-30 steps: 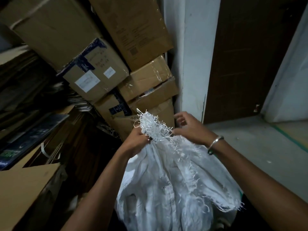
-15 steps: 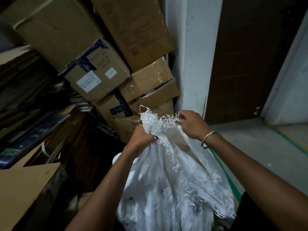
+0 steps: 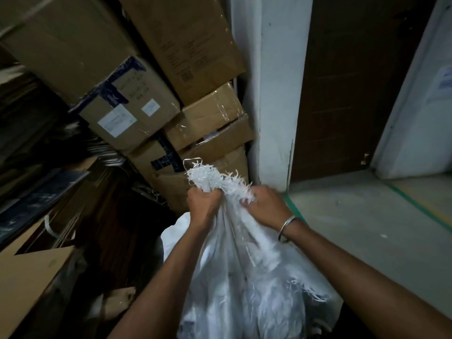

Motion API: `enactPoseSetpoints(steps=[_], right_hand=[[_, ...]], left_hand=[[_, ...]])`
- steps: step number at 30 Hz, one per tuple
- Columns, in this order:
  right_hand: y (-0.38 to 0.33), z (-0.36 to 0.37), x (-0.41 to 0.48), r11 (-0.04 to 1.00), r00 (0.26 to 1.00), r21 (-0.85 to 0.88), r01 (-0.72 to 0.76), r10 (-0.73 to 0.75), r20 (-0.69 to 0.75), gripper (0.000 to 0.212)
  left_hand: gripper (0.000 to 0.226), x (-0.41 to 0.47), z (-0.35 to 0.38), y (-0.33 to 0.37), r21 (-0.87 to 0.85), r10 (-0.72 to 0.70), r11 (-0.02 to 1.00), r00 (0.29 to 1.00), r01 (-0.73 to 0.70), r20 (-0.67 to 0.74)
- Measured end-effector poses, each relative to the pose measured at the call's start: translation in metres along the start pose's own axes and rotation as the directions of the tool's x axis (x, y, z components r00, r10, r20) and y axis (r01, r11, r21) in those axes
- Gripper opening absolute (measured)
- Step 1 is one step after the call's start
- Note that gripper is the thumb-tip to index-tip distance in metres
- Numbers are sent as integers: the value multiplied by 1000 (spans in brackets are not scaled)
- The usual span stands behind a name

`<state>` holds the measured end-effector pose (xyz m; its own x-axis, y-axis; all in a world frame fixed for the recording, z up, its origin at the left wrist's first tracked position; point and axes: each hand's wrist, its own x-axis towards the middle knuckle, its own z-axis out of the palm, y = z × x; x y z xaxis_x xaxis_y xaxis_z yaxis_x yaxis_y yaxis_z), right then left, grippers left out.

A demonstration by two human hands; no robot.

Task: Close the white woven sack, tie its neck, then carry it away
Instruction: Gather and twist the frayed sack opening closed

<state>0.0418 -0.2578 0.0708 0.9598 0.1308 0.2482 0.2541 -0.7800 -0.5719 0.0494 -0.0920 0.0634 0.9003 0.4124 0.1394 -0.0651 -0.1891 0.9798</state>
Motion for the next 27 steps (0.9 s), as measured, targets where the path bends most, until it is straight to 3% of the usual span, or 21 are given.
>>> enactPoseSetpoints(steps=[4,7,10,14,15,17,19,22,24,27], right_hand=[[7,-28,50,989,997,127,-78,77,15,35],[-1,-23,59,971,987,212,-107,129,-91,31],[-13,-5,48,979,974,183,-92,126,-189,29],[-23,10,40,979,973,199,-38,81,-216,24],[-22,10,41,973,984,231,-10,51,-172,20],[-21,5,38,891,1000,454,-12,0,27,7],[-17,-2,30,813,990,576,-86,4,143,27],[-10,-11,16,930,993,348,-119,101,67,50],[-8,-10,7,961,990,241,-138,126,64,38],[-8,-4,2,982,993,168,-83,95,-64,22]], left_hand=[[25,4,-10,7,134,56,987,964,-94,261],[29,5,-8,12,142,2,989,958,-44,286],[37,4,-2,10,133,-76,991,940,33,332],[39,-1,6,4,20,-20,1000,892,13,452],[39,1,7,2,-5,-2,1000,888,5,460],[41,5,7,-1,-34,-8,999,882,27,471],[44,10,4,1,-55,-69,993,873,109,483],[22,12,2,8,32,-169,985,889,172,426],[36,11,6,10,63,-194,981,891,184,411],[31,7,11,10,-11,-218,970,889,243,402]])
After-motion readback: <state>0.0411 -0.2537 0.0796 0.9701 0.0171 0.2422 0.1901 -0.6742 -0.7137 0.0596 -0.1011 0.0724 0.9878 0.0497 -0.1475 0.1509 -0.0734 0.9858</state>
